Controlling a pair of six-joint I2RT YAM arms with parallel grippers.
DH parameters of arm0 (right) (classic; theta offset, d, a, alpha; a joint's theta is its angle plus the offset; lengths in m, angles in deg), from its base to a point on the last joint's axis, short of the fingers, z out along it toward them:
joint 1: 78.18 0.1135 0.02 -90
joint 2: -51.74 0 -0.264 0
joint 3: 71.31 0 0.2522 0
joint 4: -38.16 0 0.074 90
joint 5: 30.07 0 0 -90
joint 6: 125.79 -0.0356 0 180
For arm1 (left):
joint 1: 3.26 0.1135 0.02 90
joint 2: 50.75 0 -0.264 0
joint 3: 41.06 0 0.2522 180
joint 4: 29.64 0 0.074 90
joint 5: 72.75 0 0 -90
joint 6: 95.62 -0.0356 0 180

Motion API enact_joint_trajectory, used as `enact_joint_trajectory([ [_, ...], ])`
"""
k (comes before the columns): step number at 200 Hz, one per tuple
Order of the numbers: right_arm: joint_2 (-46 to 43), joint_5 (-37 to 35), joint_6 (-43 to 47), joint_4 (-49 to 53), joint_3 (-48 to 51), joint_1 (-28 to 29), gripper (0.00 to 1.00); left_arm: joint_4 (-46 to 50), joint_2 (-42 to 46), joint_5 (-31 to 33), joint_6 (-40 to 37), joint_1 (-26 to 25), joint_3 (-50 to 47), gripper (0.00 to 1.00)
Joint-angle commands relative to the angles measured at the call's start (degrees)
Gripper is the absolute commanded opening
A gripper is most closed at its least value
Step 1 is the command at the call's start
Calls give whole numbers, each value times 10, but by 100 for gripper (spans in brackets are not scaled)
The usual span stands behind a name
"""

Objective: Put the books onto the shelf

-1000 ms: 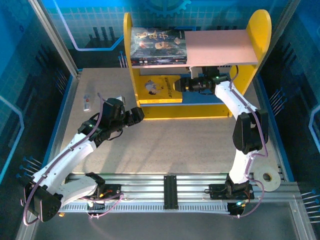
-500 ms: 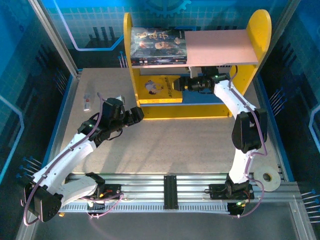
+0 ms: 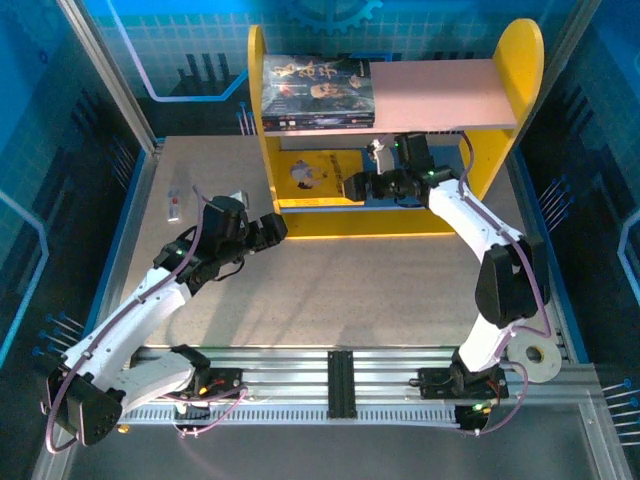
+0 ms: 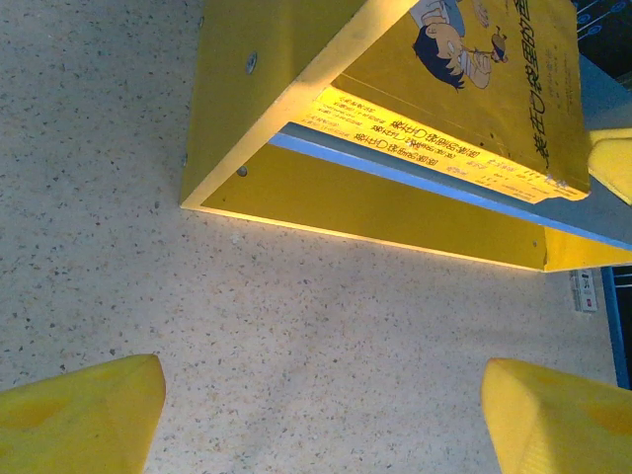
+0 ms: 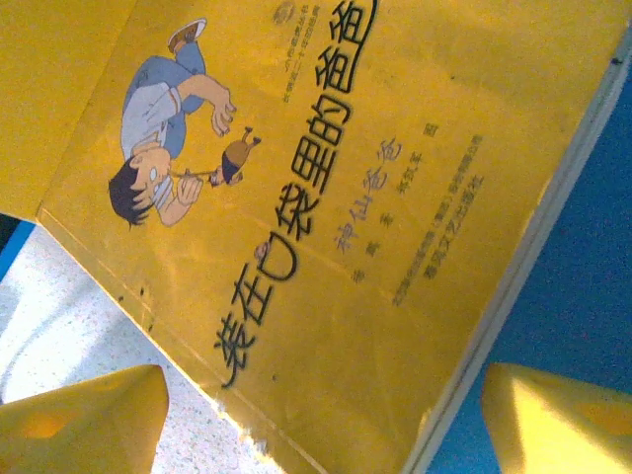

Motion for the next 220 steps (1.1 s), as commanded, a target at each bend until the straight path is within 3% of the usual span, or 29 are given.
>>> enact_joint_trajectory([
  [1, -64, -37, 26, -49, 10, 18, 87, 6, 2, 3, -7, 7, -2, 84],
  [34, -90, -87, 52, -45, 40, 48, 92, 1, -4, -1, -7, 7, -2, 84],
  [95, -88, -156, 83, -32, 57, 83, 91, -2, 0, -2, -5, 7, -5, 85],
  [220, -71, -215, 90, -56, 83, 97, 90, -11, -4, -7, -5, 9, -13, 85],
])
